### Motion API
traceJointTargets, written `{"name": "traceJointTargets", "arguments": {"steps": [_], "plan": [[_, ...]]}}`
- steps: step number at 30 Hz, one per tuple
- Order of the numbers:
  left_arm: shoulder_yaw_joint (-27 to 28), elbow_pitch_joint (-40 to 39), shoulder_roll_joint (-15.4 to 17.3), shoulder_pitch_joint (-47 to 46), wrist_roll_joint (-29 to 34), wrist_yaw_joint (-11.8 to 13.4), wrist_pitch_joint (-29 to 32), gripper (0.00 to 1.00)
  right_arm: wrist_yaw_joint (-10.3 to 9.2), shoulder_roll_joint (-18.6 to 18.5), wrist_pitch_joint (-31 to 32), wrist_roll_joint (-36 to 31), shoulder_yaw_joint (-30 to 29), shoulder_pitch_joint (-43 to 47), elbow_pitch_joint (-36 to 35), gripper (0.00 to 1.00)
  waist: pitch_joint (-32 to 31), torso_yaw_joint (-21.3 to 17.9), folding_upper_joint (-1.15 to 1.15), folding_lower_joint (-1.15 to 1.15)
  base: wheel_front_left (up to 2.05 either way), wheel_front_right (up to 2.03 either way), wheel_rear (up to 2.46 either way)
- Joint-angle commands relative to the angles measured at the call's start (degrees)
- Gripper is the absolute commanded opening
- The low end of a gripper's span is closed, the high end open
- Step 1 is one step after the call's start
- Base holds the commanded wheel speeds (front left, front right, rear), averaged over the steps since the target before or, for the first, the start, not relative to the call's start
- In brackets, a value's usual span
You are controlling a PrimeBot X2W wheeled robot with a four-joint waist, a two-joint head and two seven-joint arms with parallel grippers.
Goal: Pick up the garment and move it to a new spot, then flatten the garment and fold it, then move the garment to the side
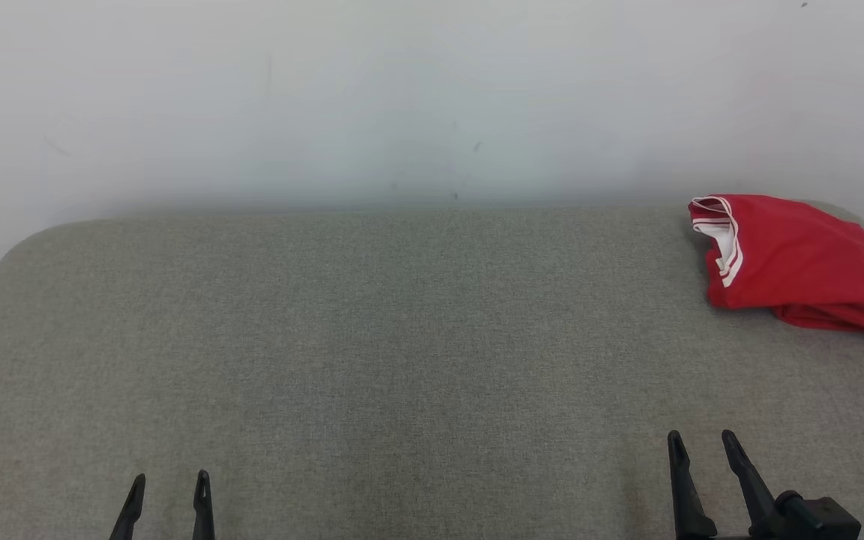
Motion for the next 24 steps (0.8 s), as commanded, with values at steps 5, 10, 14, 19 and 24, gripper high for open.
{"name": "traceJointTargets", "arguments": {"steps": [5, 10, 14, 19, 24], "plan": [[0.3, 0.15, -0.09, -0.35, 0.71, 0.49, -0.16, 1.0, -0.18, 0.62, -0.32, -0.45, 0.18, 0.96, -0.73, 1.0, 0.1, 0.08, 0.0, 0.0, 0.0, 0.0, 0.0], [0.13, -0.23, -0.03, -0.49, 1.44, 0.83, -0.16, 1.0, -0.18, 0.69, -0.33, -0.42, 0.16, 1.12, -1.0, 1.0, 0.09, 0.0, 0.0, 0.0, 0.0, 0.0, 0.0], [-0.04, -0.51, -0.09, -0.48, 1.59, 0.88, -0.16, 1.0, -0.18, 0.65, -0.3, -0.35, 0.32, 1.14, -0.97, 1.0, 0.02, -0.01, 0.0, 0.0, 0.0, 0.0, 0.0], [-0.12, 0.63, -0.21, 0.07, 1.05, 0.73, 0.2, 0.0, 0.0, 0.49, 0.26, 0.07, 0.28, 0.91, 0.26, 0.0, -0.01, -0.01, 0.0, 0.0, 0.0, 0.0, 0.0], [0.37, 2.59, -0.46, -0.4, -2.03, 0.65, 1.6, 0.0, 0.0, 0.68, 1.23, 3.03, 0.07, 0.96, 1.75, 0.0, 0.04, -0.04, 0.0, 0.0, 0.0, 0.0, 0.0]]}}
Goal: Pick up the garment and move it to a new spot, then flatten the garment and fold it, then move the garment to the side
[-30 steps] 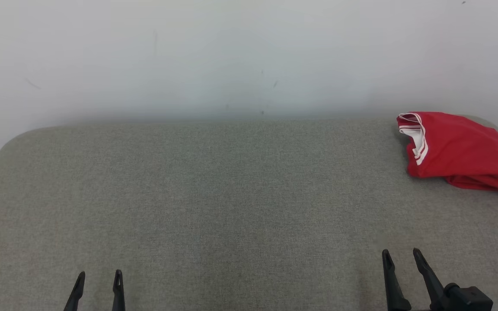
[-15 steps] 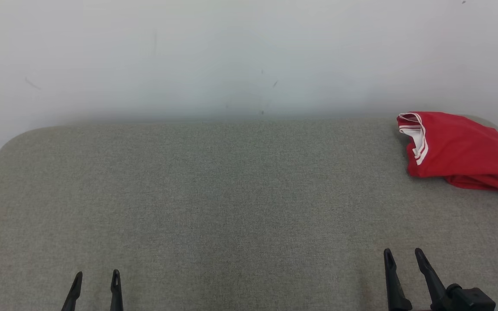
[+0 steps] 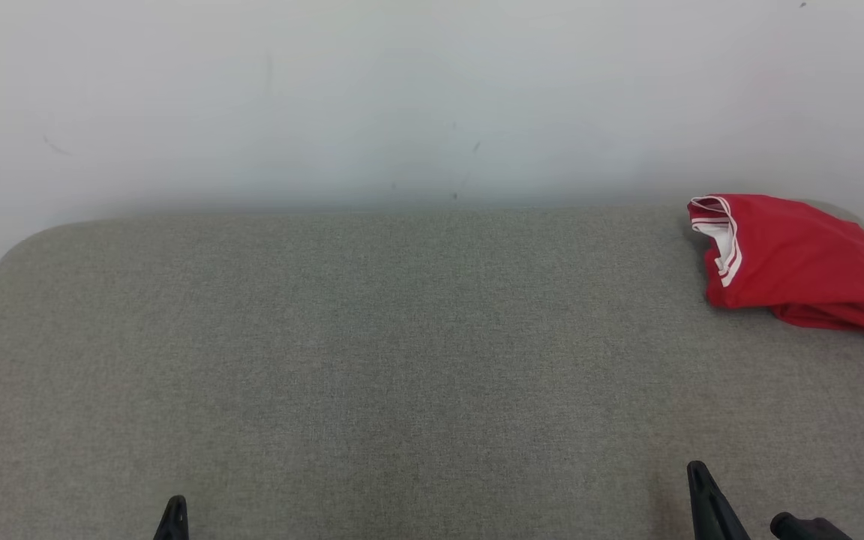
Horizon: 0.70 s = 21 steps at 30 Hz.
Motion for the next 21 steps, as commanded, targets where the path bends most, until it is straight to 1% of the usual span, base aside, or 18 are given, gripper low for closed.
{"name": "traceJointTargets", "arguments": {"steps": [1, 11, 21], "plan": [[0.55, -0.51, 0.15, -1.19, -2.6, -0.03, 0.7, 0.0, 0.0, 0.03, 0.54, 2.47, -0.27, -1.04, -0.81, 0.0, 0.03, -0.01, 0.0, 0.0, 0.0, 0.0, 0.0], [0.7, -0.52, -0.03, -2.58, -14.2, -0.32, 3.21, 0.0, -0.01, 0.37, 3.28, 12.82, -0.89, -2.54, -0.9, 0.0, 0.22, -0.12, 0.0, 0.0, 0.0, 0.0, 0.0], [0.98, -0.38, -0.19, -3.92, -24.35, -0.6, 5.5, 0.0, -0.02, 0.67, 5.67, 21.97, -1.43, -3.88, -0.95, 0.0, 0.41, -0.23, 0.0, 0.0, 0.0, 0.0, 0.0]]}}
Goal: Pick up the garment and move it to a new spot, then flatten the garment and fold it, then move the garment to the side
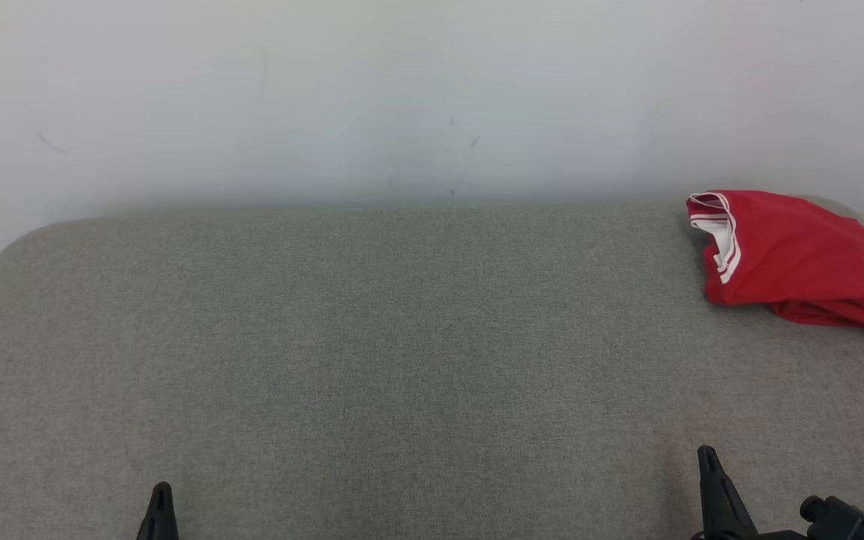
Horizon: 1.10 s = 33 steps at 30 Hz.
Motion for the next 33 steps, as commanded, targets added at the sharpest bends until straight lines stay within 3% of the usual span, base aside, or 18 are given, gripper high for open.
{"name": "traceJointTargets", "arguments": {"steps": [1, 33], "plan": [[0.32, -0.64, 0.04, -1.69, -2.63, -0.38, 0.39, 0.0, -0.02, 0.09, 0.46, 2.23, -0.37, -1.54, -0.85, 0.0, 0.03, -0.01, -0.01, -0.01, 0.0, 0.0, 0.0], [1.34, 0.1, -0.37, -5.41, -28.3, -1.02, 6.61, 0.0, -0.05, 0.88, 6.66, 25.51, -1.8, -4.96, -0.87, 0.0, 0.63, -0.37, -0.01, -0.01, 0.0, 0.0, 0.0]]}}
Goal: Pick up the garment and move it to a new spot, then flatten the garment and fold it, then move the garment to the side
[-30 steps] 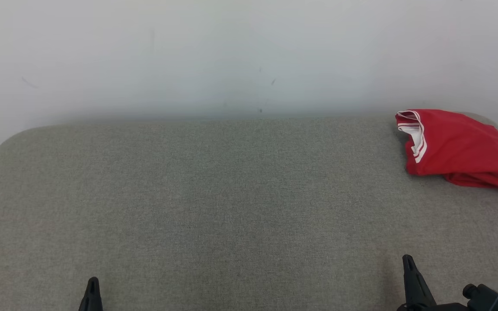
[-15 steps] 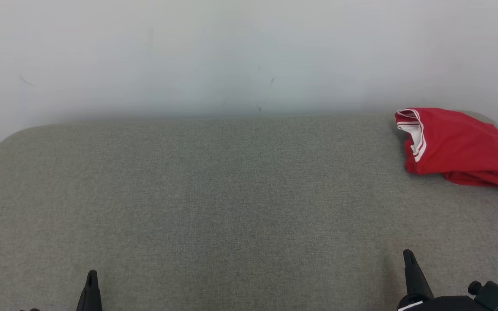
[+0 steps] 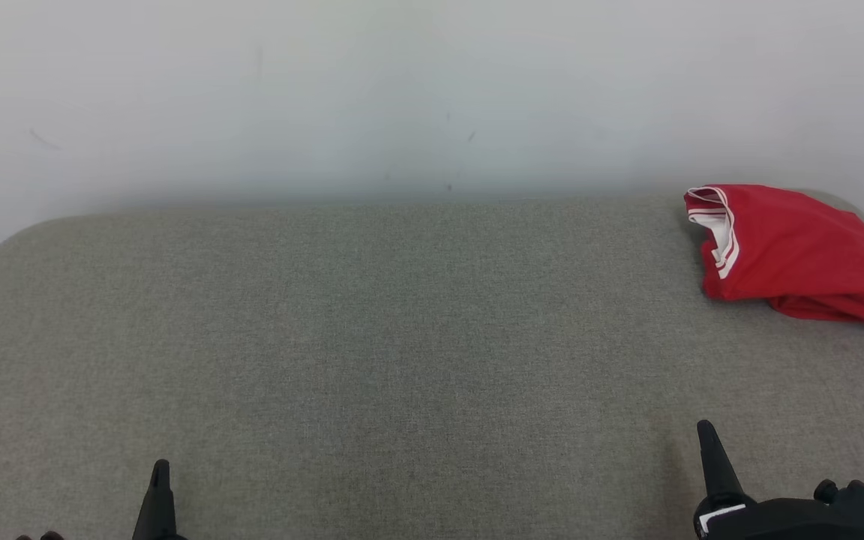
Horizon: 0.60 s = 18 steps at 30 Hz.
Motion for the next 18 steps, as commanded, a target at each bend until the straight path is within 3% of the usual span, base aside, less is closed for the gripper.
{"name": "traceJointTargets", "arguments": {"steps": [1, 18], "plan": [[0.27, -0.38, 0.01, -1.5, -1.98, -0.16, 0.45, 0.0, -0.05, 0.15, 0.41, 2.02, -0.26, -1.22, -0.7, 0.0, 0.03, -0.02, 0.0, 0.0, 0.0, 0.0, 0.0], [0.71, -0.03, -0.15, -2.96, -12.65, -0.53, 3.06, 0.0, -0.07, 0.51, 3.05, 11.74, -0.86, -2.64, -0.66, 0.0, 0.36, -0.21, 0.0, 0.0, 0.0, 0.0, 0.0]]}}
